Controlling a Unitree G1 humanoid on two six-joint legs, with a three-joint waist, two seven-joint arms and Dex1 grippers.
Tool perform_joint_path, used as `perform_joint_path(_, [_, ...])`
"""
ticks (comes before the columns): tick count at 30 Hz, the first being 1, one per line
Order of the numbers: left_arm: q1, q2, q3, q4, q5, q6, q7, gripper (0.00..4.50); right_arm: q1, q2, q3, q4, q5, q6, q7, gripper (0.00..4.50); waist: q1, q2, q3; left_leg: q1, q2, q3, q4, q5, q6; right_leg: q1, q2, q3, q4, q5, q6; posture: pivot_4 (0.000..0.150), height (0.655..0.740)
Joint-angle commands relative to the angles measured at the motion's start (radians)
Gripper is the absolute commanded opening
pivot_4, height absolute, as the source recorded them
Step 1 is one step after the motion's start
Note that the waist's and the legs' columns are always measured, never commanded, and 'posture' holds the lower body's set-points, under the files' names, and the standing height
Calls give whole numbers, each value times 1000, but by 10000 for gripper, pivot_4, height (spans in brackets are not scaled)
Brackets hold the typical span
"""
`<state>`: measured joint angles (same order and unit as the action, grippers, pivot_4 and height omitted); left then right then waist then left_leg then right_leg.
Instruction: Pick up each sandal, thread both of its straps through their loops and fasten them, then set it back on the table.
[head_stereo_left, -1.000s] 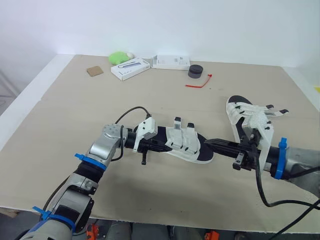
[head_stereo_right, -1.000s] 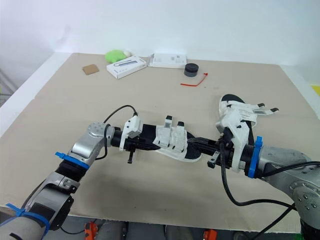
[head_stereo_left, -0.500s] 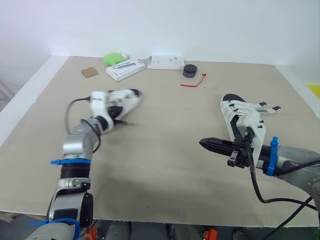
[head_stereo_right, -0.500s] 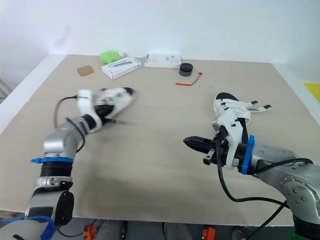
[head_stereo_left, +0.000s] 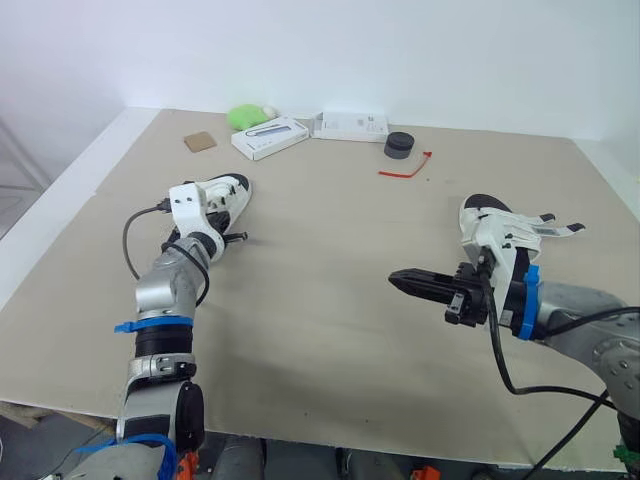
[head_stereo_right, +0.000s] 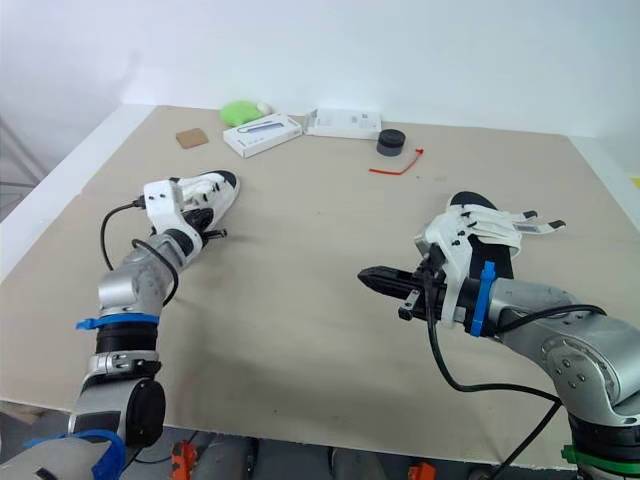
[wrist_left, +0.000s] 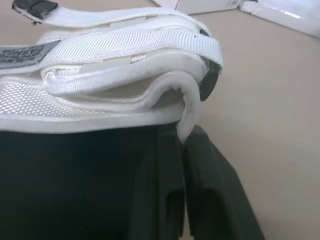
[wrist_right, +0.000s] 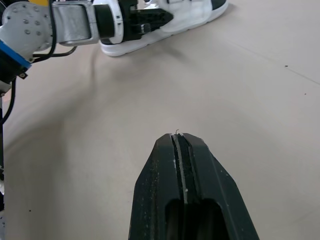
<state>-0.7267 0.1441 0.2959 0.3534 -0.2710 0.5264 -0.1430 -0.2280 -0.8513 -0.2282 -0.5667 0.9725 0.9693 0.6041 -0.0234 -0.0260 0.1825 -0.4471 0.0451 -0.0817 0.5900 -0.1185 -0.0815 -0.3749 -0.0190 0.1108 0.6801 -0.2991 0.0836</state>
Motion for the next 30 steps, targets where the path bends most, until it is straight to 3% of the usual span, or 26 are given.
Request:
perform_joint_path(1, [-31,3,-22,16,-3,-35,-12,19121,9,5,-34,-37,4,-27,-5,0,-1,0,0,0,0,0,0,0,0,0,0,0,0,0,0,1500,7400])
perform_joint_path(6, [13,47,-62,-67,-5,12,-49,41990,27,7,-38,-38,0,-41,-6,0,-2,0,0,0,0,0,0,0,0,0,0,0,0,0,0,1500,7400])
perform_joint_path(12, [156,163,-75,-303,-48,158,-122,41990,74,10,-98,-34,-14,-109,34,0,-21,0,0,0,1,0,-2,0,0,-1,0,0,0,-1,-1,1500,7400])
perform_joint_path(18, [231,255,-67,-419,-90,259,-173,41990,109,39,-148,-33,-5,-176,53,0,-23,-1,0,0,1,0,-3,0,0,-1,0,0,0,-1,-1,1500,7400])
perform_joint_path(21, [280,316,-115,-509,-140,280,-298,41990,107,50,-147,-32,0,-200,68,0,-22,-1,0,0,1,0,-2,1,-1,-1,0,0,0,0,-1,1500,7400])
perform_joint_path(26, [408,432,-47,-688,-405,335,-612,41990,146,81,-233,-64,68,-245,79,0,-23,-1,1,0,1,1,-3,0,-2,-1,-1,0,0,-2,-3,1500,7400])
perform_joint_path(30, [539,500,4,-736,-444,333,-654,41990,219,94,-283,-94,93,-256,61,0,-24,0,0,2,2,1,-7,-1,-3,-2,0,0,0,-4,-5,1500,7400])
